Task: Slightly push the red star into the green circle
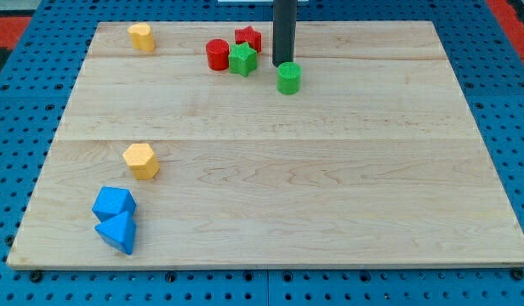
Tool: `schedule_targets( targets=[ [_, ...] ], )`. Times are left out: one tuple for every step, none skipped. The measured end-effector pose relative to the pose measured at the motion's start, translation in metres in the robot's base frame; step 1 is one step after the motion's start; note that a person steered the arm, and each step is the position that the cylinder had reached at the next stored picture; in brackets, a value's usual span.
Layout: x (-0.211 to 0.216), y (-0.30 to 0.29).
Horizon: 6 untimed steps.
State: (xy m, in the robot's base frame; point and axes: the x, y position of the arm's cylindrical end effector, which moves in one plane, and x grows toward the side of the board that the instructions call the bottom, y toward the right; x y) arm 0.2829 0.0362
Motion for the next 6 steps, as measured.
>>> schedule_targets(
  targets=[
    [-0.073,0.022],
    [-0.089,-0.048],
    [-0.072,-0.069],
    [-0.05,-0.067],
    [-0.036,-0.054],
    [0.0,-0.04]
  ],
)
